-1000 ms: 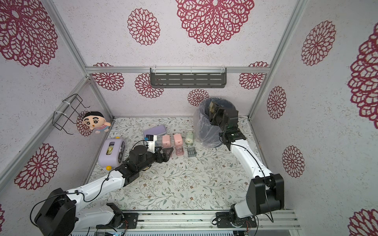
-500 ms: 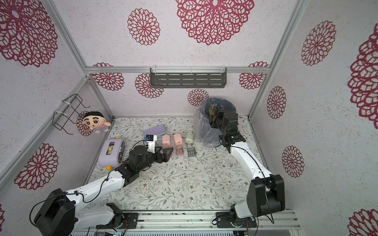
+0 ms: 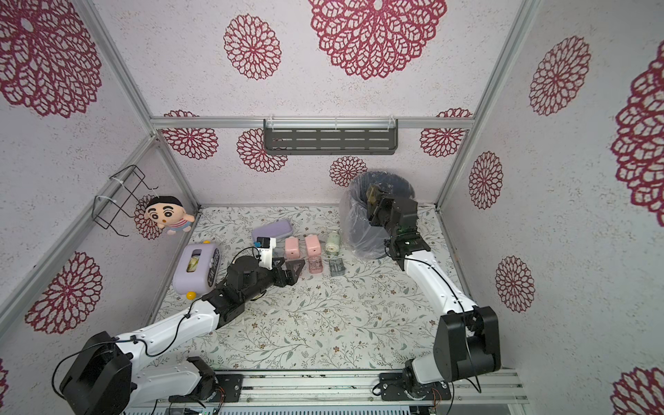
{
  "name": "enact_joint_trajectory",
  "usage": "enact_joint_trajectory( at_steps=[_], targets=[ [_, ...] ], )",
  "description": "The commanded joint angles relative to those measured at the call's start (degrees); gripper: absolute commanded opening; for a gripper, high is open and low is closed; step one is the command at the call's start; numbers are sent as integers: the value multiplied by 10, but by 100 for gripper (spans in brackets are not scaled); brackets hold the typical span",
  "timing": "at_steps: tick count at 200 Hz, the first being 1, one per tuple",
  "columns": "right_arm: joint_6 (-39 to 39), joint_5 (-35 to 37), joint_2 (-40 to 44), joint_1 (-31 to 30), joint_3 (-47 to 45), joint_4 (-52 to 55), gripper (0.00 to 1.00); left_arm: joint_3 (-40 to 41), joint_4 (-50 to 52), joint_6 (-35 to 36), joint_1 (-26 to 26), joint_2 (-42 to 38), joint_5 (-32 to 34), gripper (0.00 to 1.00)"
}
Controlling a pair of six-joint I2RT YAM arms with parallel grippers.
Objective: Take out the pencil sharpener tray and clean the shavings
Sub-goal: Pour the shavings into the trash bin.
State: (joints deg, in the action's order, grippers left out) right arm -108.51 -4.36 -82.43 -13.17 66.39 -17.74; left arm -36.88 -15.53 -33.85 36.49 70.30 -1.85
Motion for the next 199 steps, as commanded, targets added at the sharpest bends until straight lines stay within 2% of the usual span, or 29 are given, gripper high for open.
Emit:
enact_joint_trajectory(
  at_steps=[1,49,86,135,175,199],
  targets=[
    [71,-37,-1,6,40,-13,30,1,-4,3,7,-10,-7,97],
    [218,-142,-9,10,71,-33,31,-34,35,19,6,-6,-28,97],
    [391,-200,20,7,62,12,31,-93,105,-8,6,13,-47,97],
    [621,-203,126,-17,-30,64,33,-105,143,-80,6,-6,-83,98],
    [738,-193,189,-59,-147,56,33,-83,135,-97,6,-33,-66,98],
    [779,-190,211,-85,-216,30,33,-75,136,-101,6,-33,-51,97]
  ],
)
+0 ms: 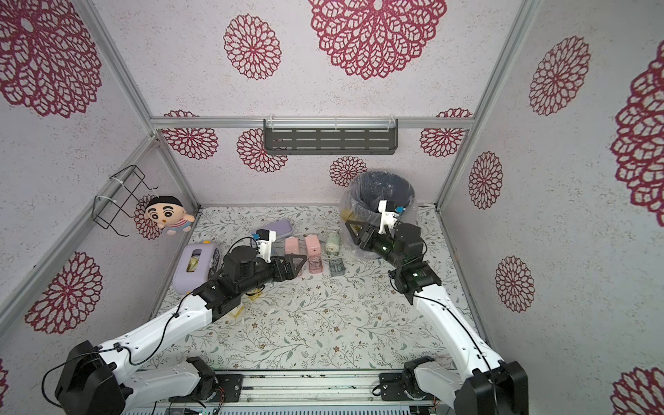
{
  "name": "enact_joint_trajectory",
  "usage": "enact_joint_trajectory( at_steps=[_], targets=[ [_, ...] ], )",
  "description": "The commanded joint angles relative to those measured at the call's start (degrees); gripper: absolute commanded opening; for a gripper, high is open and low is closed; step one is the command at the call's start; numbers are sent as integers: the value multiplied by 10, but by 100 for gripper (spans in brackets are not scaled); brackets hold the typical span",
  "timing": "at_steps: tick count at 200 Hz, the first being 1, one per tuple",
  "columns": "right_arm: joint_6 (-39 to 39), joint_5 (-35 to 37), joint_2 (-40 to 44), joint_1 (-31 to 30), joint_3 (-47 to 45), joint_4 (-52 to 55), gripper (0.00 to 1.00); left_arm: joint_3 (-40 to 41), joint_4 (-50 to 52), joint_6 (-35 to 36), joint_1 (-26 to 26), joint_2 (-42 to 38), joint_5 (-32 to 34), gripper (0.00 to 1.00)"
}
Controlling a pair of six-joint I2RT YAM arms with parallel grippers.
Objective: Take out the pencil sharpener tray and clean the shavings
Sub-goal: Place the container at the center of the board.
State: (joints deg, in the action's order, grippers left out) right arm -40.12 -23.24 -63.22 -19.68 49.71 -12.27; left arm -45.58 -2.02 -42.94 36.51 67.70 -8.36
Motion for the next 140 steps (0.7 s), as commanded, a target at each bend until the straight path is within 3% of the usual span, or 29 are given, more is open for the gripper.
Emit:
enact_joint_trajectory(
  at_steps=[1,22,68,106,140],
  targets=[
    [97,-1,19,-21,-52,-26,33,13,1,-10,6,-8,14,97],
    [122,7,29,-45,-99,-47,33,18,12,-11,6,-13,30,97],
    [168,29,11,-113,-179,-118,34,19,99,0,0,-57,136,97],
    [186,43,-63,-187,-220,-213,34,26,153,-4,-30,-88,167,97],
    [212,83,-154,-284,-215,-275,34,49,176,-31,-89,-127,158,97]
  ],
)
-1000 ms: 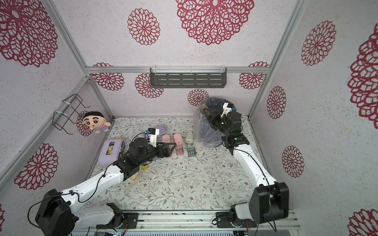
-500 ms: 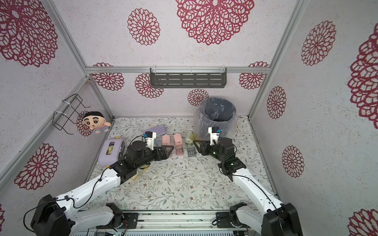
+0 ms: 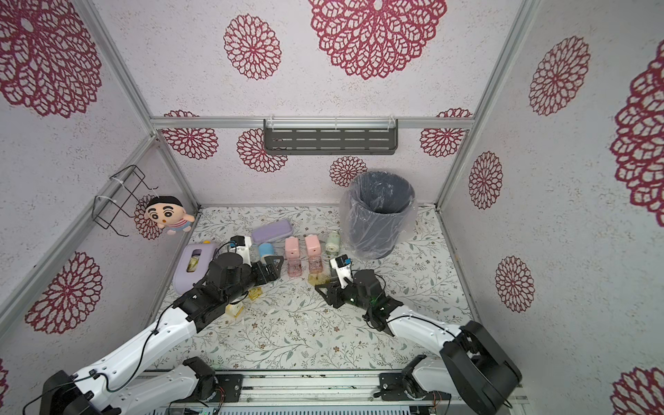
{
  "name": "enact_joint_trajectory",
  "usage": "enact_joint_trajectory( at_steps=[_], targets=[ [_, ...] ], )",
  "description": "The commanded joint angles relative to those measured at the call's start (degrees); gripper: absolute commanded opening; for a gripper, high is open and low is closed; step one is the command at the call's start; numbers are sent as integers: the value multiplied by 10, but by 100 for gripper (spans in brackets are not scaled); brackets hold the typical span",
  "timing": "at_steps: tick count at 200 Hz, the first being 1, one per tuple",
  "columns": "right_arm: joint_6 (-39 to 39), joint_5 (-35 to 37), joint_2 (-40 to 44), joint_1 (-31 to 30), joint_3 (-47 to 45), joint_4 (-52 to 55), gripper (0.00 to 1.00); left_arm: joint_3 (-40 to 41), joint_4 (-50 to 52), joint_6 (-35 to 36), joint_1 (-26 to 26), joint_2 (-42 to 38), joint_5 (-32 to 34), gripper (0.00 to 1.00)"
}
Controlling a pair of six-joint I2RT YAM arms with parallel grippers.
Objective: Take out the pencil sharpener tray and clean the shavings
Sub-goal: Place the container at the center of the board.
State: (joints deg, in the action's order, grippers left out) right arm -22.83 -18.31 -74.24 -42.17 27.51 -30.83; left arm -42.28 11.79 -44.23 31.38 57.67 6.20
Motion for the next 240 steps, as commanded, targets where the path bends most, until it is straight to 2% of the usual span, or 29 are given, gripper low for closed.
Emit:
enact_joint_trajectory(
  at_steps=[1,43,80,133,240],
  targets=[
    [40,35,-47,-62,8,-91,34,16,38,-19,-39,-28,12,97],
    [91,85,-164,-175,59,-135,34,37,45,-44,-100,-51,-17,98],
    [132,113,-252,-229,120,-144,34,45,36,-54,-118,-51,-31,97],
    [180,123,-346,-252,190,-140,35,49,29,-54,-131,-48,-44,97],
    [231,115,-457,-266,312,-85,41,59,36,-53,-152,-74,-58,97]
  ],
)
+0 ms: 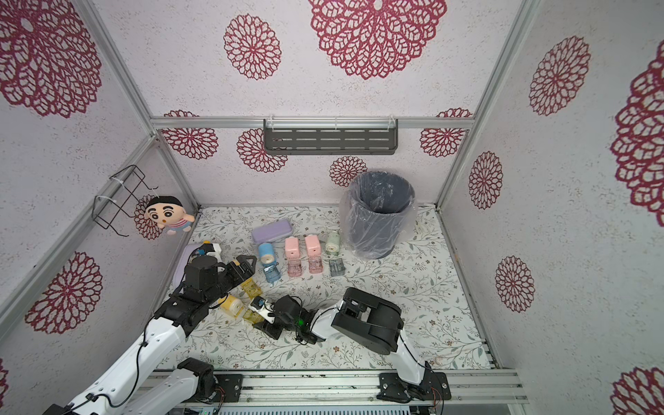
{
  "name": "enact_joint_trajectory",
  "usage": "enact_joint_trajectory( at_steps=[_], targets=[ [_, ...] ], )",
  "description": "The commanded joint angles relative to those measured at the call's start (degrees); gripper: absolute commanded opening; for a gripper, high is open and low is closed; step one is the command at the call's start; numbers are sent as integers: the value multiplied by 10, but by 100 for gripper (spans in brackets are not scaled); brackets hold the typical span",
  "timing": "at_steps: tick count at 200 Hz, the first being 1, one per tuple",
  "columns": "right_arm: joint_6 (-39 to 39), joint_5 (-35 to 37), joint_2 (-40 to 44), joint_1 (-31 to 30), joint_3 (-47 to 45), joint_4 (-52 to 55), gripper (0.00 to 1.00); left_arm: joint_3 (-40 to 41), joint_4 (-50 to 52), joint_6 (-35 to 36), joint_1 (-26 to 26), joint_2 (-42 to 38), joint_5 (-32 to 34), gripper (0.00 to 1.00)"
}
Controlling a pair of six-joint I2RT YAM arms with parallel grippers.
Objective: Take out the pencil sharpener tray and clean the shavings
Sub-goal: Place the container at the center of the board.
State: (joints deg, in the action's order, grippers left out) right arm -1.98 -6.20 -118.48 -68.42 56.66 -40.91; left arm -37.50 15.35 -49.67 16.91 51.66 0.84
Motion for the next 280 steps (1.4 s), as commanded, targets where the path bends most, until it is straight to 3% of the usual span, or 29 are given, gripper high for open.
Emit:
enact_joint_trajectory(
  at_steps=[1,137,160,181,233,280],
  targets=[
    [23,-6,-15,-3,21,16,41,11,0,1,-7,-14,-4,97],
    [43,-4,-11,-3,42,58,71,8,19,-1,-11,-36,-11,97],
    [40,3,9,-3,31,57,80,0,28,0,-11,-41,-12,97],
    [32,11,38,-3,14,51,99,-12,48,0,-11,-48,-9,97],
    [7,46,165,-3,-54,53,99,-68,137,20,-5,-99,36,97],
    [18,83,321,-3,-96,132,99,-128,204,59,21,-162,118,97]
  ],
)
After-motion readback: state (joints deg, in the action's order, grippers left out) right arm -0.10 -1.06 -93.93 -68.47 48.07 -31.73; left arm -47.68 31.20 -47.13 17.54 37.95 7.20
